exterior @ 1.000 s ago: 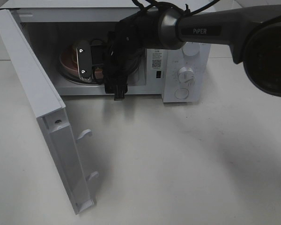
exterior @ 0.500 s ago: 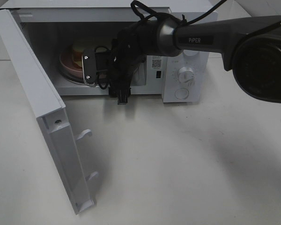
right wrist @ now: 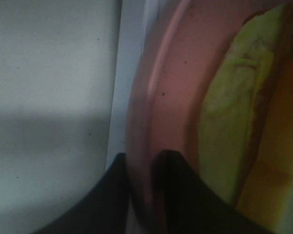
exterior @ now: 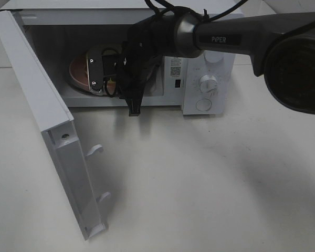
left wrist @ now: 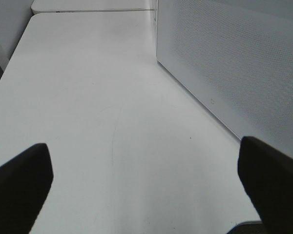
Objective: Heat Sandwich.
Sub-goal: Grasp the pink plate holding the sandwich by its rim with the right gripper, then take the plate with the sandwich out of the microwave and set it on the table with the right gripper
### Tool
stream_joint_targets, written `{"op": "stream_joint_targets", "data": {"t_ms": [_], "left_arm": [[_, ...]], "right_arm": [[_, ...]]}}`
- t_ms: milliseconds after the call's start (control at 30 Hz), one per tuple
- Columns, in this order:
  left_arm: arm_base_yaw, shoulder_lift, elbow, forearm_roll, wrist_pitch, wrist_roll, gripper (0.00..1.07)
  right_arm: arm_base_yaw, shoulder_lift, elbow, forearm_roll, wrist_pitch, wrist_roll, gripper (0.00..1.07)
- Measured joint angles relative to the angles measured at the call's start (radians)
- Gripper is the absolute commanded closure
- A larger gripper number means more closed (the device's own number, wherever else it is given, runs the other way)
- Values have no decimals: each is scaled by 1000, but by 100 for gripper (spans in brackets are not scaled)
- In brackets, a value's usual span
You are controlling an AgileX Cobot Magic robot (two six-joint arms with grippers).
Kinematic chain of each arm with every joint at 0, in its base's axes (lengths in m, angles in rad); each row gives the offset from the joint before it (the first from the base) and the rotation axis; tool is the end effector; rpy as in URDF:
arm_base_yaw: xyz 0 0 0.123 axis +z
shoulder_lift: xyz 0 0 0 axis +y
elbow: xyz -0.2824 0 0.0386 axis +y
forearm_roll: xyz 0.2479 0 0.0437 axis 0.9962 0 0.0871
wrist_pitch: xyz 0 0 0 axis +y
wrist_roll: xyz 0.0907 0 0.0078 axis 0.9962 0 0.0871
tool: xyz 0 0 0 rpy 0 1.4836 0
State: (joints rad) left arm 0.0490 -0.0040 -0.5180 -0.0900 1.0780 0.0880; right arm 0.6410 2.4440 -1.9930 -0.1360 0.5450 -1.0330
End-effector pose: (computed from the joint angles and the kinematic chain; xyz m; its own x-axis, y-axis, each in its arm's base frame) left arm -0.0081 -0.0076 0.2810 -0.4483 0.0232 -0.8936 0.0421 0.9991 0.0048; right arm 0.4362 0.3174 0.1346 0.2549 -0.9456 -0.2023 -0.8048 -0.0915 -0.5865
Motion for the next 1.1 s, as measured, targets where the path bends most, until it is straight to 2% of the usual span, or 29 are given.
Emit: {"op": "stream_joint_targets", "data": {"t_ms": [433, 833, 1000, 1100], "left_arm": [[0, 0, 0, 0, 0, 0, 9], [0, 0, 0, 0, 0, 0, 9], [0, 0, 0, 0, 0, 0, 9], [0, 0, 0, 0, 0, 0, 9]], "right_arm": [[-2, -8, -1, -39, -8, -30, 107], [-4, -36, 4, 3, 44, -106, 107], [-4, -70, 58, 6, 39, -145, 107], [-4, -116, 150, 10, -10, -191, 107]]}}
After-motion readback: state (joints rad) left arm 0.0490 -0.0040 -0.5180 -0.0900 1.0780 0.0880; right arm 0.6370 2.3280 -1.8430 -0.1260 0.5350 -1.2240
